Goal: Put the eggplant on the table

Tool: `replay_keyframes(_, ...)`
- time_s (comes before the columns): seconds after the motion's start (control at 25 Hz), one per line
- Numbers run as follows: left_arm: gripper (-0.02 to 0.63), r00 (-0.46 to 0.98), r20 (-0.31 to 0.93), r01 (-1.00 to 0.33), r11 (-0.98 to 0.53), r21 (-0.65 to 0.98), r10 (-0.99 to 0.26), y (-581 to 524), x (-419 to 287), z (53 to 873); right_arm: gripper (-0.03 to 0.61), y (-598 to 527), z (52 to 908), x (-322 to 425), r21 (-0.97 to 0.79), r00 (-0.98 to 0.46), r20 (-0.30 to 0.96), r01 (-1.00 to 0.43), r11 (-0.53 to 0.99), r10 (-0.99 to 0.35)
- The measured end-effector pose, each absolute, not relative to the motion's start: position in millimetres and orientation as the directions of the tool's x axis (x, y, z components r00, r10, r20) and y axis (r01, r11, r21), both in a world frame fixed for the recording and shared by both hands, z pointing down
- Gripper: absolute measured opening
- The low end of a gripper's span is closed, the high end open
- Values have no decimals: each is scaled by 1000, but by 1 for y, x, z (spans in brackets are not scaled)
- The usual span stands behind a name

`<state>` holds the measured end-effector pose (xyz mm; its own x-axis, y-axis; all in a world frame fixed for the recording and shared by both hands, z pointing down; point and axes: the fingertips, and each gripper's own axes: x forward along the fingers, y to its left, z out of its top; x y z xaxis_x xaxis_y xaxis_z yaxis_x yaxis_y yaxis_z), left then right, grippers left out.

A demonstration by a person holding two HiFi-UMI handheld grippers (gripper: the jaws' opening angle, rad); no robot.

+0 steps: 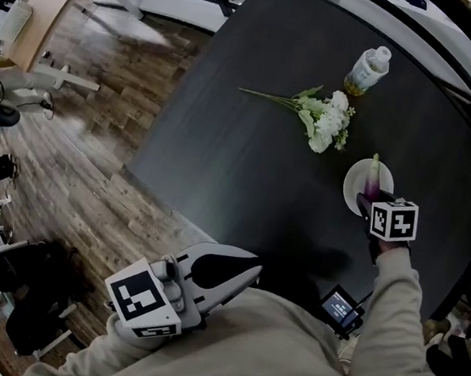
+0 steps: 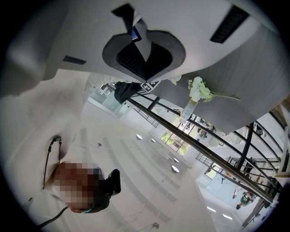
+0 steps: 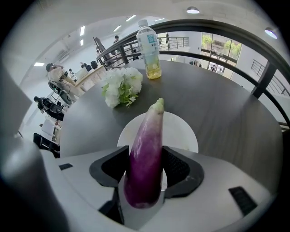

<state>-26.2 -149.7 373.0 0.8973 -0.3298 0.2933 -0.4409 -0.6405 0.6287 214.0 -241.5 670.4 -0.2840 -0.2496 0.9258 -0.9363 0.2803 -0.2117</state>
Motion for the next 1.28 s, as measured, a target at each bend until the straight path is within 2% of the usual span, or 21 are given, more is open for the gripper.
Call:
replay_keyframes(0.16,5,897,292,-442,-639,629,-333,-150,-27,375,241,-239,677,207,-259,-327,915,-925,279,-236)
replay_keyframes(0.36,5,898,286,-438,-644,627,-333,-149,-27,373,266,-242,670,216,-188,-263,930,-940,283,-256)
replay_keyframes(0.8,5,901,277,-434,-656,618,-335,-152,-28,371,273,-243,667,216,-197,-270,922,-944,266,-276)
replay_keyframes(1.08,5,917,248,-399,-702,590,-313,-160,-20,357,273,-250,629,225,-213,-283,890,-951,224,-356)
replay_keyframes(1.28,5,935,225,-355,-751,557,-275,-163,-7,343,273,-254,576,241,-218,-281,837,-958,184,-470)
